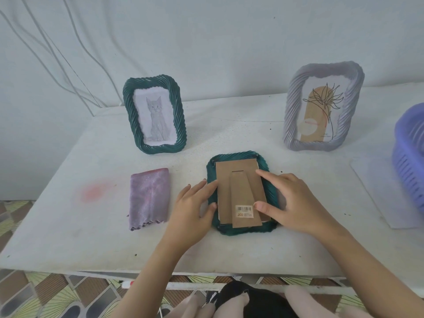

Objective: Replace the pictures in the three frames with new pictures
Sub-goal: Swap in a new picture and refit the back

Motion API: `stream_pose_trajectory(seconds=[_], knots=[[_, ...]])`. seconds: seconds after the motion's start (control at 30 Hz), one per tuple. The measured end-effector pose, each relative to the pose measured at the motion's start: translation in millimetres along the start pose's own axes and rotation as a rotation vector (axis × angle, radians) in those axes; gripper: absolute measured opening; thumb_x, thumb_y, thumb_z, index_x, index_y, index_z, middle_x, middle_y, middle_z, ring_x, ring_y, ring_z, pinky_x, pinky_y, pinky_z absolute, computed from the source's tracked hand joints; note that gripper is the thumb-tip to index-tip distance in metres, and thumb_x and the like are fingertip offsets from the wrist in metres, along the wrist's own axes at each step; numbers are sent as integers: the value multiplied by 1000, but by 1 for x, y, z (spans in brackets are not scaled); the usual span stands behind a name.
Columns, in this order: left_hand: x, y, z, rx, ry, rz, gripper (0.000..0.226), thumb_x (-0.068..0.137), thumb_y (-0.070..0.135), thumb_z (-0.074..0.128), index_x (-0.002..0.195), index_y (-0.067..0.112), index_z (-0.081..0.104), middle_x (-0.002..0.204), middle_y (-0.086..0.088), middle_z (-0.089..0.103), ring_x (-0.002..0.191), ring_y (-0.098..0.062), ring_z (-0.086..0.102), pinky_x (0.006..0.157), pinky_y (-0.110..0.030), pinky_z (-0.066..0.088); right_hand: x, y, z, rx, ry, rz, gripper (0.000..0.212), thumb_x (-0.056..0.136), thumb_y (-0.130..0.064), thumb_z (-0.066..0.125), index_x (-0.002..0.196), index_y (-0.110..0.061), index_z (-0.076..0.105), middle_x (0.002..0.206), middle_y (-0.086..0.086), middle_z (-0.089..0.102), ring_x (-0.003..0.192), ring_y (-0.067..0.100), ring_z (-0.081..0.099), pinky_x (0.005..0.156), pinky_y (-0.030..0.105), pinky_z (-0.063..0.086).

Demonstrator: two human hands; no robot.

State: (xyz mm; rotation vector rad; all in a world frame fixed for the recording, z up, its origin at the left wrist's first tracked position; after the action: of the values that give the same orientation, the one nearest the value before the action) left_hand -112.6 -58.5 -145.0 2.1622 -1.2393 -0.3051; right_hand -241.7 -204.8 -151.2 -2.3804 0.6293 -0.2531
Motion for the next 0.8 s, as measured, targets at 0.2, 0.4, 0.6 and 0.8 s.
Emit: stream_pose_trajectory(seconds=[0.2, 0.4, 0.6, 0.8], knots=[[3, -7, -4, -83, 36, -43, 60, 81, 19, 68, 127, 45, 40, 116, 26, 53, 128, 6, 29, 106, -17, 12, 1, 5, 3, 34, -22, 12, 74, 68, -73, 43, 136, -50, 27, 117, -6, 52, 112, 5, 36, 96, 29, 33], [6, -9, -7, -118, 35, -88, 61, 78, 21, 72, 120, 50, 39, 110, 29, 54, 128, 4, 31, 104, -17, 13, 5, 5, 0, 171, -62, 0, 59, 89, -28, 56, 138, -45, 28, 132, -31, 44, 126, 3, 39, 108, 32, 29], [6, -11, -11, -122, 55, -103, 60, 76, 24, 74, 129, 35, 48, 110, 28, 56, 134, -7, 35, 113, -34, 19, 7, 3, 2, 245, -160, 9, 76, 79, -14, 70, 140, -36, 29, 136, -26, 40, 123, -21, 30, 105, 8, 19], [8, -12, -10, -111, 44, -94, 54, 75, 24, 75, 125, 31, 55, 115, 15, 65, 132, -8, 39, 112, -38, 24, 8, 6, 1, 257, -170, 26, 81, 76, -13, 73, 142, -29, 29, 136, -23, 40, 110, -35, 26, 83, -13, 16]])
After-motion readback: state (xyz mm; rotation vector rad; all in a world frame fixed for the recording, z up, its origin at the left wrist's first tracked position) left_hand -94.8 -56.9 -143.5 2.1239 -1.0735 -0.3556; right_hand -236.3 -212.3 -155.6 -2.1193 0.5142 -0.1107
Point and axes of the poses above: each hand's wrist, its own x-axis towards the middle knuckle, its own z-axis out of the palm, y = z × x, the point moved 10 cm from there along x, towards the middle knuckle
